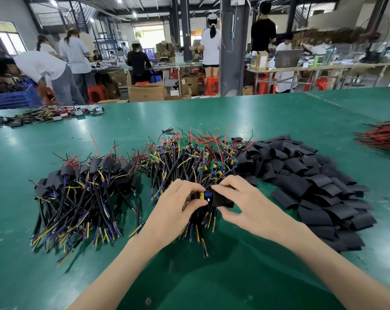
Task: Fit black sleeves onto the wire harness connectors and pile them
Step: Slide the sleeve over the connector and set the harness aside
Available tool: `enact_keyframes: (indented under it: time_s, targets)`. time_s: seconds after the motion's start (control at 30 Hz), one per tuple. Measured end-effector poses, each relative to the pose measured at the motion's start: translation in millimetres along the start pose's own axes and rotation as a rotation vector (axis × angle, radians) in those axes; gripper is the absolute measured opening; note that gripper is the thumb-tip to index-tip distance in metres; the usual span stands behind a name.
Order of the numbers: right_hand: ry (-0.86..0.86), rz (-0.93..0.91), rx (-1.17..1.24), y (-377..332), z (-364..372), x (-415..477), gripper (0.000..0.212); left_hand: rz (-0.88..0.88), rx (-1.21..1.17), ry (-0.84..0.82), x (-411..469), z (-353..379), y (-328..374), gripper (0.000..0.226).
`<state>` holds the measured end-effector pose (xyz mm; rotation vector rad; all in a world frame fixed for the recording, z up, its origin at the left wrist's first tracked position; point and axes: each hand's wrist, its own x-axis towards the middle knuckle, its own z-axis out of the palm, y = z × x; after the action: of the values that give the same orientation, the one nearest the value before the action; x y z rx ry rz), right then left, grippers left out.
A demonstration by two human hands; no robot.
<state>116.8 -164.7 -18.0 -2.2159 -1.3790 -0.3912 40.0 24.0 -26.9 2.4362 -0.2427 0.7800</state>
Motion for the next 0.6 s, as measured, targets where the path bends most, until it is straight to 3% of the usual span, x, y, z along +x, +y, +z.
enact_keyframes:
  time_s: [0.27,0.6]
  targets:
    - [0.019,-0.002,-0.004,-0.1,0.6,1.1,0.039,-0.097,-0.068,-0.037,0.8,0.1,1.5,0.022]
    - [-0.042,0.046,0.170,4.3,-3.9,3.6,0.035,-0.053,-0.089,-0.098,3.8,-6.1,-2.7,0.016]
